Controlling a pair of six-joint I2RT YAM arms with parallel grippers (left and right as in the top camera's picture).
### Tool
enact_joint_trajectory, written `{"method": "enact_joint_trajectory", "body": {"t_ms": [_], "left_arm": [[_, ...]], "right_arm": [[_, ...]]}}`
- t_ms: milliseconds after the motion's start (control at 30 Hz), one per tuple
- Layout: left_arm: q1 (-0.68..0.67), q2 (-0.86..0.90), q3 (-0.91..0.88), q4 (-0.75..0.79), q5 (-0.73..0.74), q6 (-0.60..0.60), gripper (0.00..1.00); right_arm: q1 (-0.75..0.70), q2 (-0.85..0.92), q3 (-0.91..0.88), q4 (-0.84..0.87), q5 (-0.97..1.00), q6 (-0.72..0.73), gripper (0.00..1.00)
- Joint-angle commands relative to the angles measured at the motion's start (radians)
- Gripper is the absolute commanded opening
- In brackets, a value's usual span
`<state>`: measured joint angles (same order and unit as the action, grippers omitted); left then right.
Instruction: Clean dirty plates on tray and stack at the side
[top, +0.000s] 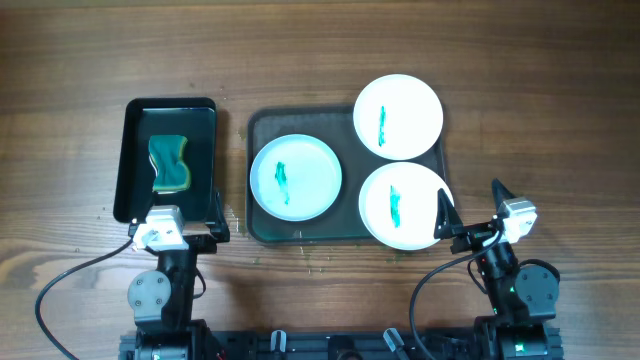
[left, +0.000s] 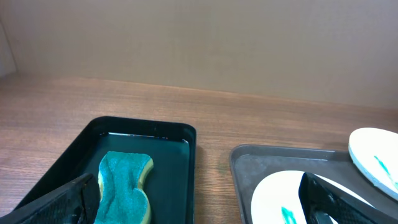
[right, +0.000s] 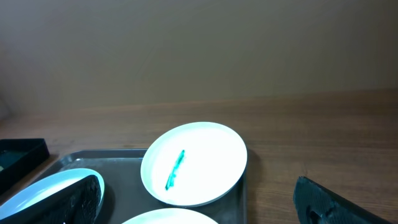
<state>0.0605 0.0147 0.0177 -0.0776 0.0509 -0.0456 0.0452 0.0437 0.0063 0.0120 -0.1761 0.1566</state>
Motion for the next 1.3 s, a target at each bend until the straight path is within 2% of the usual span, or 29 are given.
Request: {"method": "enact_joint_trajectory", "body": {"t_ms": [0,1267], "left_arm": [[-0.004,0.038,0.08,-0.235,-0.025,0.012,1.0],[-0.004,0.038,0.08,-0.234,-0.04,0.015,1.0]], "right_arm": [[0.004,-0.04,-0.002,-0.002,0.054,-0.103,1.0],[0.004,-0.04,-0.002,-0.002,0.053,-0.101,1.0]]}}
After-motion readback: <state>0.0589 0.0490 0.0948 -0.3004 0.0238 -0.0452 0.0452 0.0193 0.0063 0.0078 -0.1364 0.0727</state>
